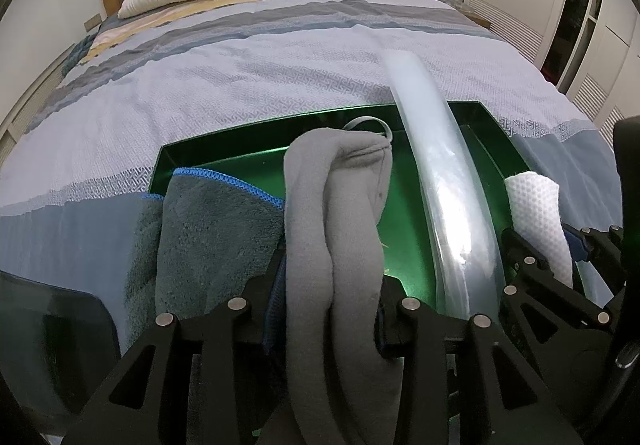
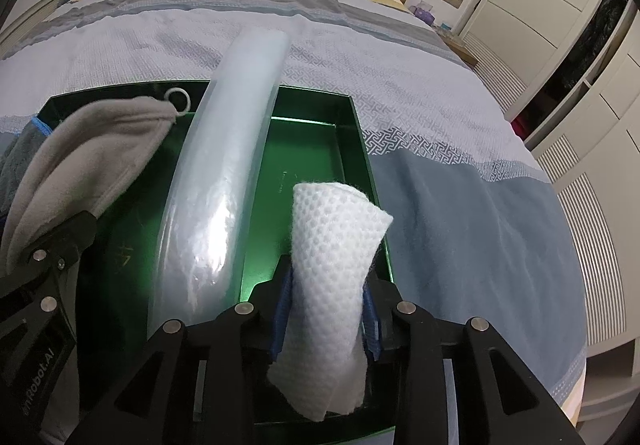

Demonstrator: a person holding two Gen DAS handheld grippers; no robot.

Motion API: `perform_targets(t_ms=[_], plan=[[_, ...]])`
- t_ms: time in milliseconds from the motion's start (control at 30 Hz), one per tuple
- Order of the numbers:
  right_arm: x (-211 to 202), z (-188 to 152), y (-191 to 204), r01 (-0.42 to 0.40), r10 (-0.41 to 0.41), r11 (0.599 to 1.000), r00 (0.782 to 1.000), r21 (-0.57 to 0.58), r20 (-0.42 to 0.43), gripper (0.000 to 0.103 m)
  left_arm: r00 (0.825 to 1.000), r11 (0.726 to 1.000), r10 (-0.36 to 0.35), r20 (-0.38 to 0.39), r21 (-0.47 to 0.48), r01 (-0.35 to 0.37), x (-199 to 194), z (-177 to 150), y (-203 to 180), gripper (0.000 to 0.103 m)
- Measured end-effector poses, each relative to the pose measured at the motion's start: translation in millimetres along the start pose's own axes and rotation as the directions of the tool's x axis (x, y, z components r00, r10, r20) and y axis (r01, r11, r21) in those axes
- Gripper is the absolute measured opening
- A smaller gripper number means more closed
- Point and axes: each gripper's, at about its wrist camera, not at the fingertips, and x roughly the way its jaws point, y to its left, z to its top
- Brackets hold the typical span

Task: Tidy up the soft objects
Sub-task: 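Open the left tool releasing the sock while the right tool releases the cloth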

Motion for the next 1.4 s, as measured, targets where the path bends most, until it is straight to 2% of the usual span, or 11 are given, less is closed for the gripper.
perform_targets(t_ms=[167, 233, 300, 500, 600, 700, 867, 1000, 1167, 1333, 1400], plan=[[-0.5, 0.8, -0.9, 0.002, -0.002, 1.0, 1.0, 0.0, 0.0, 0.034, 1.0, 1.0, 0.0, -0.004, -0.007, 0.0, -1.1, 0.7, 1.7, 0.037], [-1.0, 1.3, -1.4, 0.008, -0.008, 1.0, 1.0, 0.0, 0.001, 0.039, 1.0, 1.0, 0.0, 0.002, -0.01, 0.0, -2.9, 1.3, 1.6, 0.046], [-1.4, 2.3, -2.1, 0.006, -0.006, 1.0, 1.0, 0.005, 0.005, 0.042, 1.0, 1.0, 0.002, 0.006, -0.008, -0.002, -4.3, 1.6, 0.3, 0.047], [-2.9, 2.3, -2.3, 0.004, -0.004, 1.0, 1.0, 0.008, 0.011, 0.044, 1.0, 1.0, 0.006, 0.004, -0.006, -0.006, -4.6, 1.1, 0.2, 0.05], [-5.3, 2.3, -1.8, 0.0, 0.0, 1.0, 1.0, 0.007, 0.02, 0.048, 1.0, 1.0, 0.009, 0.001, -0.005, -0.009, -4.8, 0.6, -0.2, 0.055], [-9.8, 2.9, -1.4, -0.005, 0.004, 1.0, 0.999, 0.008, 0.035, 0.053, 1.0, 1.0, 0.013, 0.008, -0.003, -0.013, -6.2, 0.2, -0.3, 0.055], [-12.5, 1.7, -2.0, -0.004, 0.003, 1.0, 0.999, 0.01, 0.039, 0.055, 1.0, 1.0, 0.018, 0.013, -0.008, -0.018, -8.8, 0.2, 0.5, 0.057], [-14.5, 2.1, -3.9, -0.005, 0.005, 1.0, 0.999, 0.014, 0.042, 0.057, 0.999, 0.999, 0.029, 0.026, -0.024, -0.028, -12.4, 0.1, 3.8, 0.064], [-15.9, 2.7, -2.7, -0.004, 0.004, 1.0, 0.999, 0.013, 0.043, 0.058, 0.999, 0.999, 0.041, 0.035, -0.032, -0.04, -15.8, 1.1, 5.9, 0.065], [-18.2, 3.8, -4.0, 0.002, -0.003, 1.0, 0.999, 0.026, 0.049, 0.071, 0.997, 0.998, 0.048, 0.052, -0.041, -0.046, -20.7, 2.1, 8.3, 0.066], [-19.4, 4.1, -4.3, 0.003, -0.004, 1.0, 0.999, 0.027, 0.053, 0.072, 0.997, 0.998, 0.05, 0.058, -0.046, -0.047, -21.7, 3.1, 10.0, 0.068]])
